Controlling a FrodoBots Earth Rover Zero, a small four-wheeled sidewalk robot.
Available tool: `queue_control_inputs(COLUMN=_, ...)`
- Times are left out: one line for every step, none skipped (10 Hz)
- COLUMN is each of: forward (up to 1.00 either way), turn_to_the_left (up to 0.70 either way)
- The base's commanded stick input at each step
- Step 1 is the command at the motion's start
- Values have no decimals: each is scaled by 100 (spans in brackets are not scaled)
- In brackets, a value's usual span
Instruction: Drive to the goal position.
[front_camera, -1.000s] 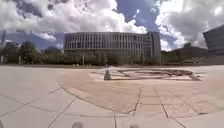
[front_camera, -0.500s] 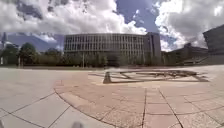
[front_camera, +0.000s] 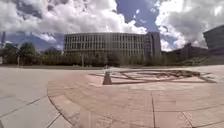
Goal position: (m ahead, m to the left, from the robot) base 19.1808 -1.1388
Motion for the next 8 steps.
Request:
queue_control_inputs(forward=70, turn_to_the_left=0)
queue_control_inputs(forward=70, turn_to_the_left=0)
queue_control_inputs(forward=70, turn_to_the_left=0)
queue_control_inputs(forward=70, turn_to_the_left=0)
queue_control_inputs(forward=70, turn_to_the_left=0)
queue_control_inputs(forward=70, turn_to_the_left=0)
queue_control_inputs(forward=70, turn_to_the_left=0)
queue_control_inputs(forward=70, turn_to_the_left=0)
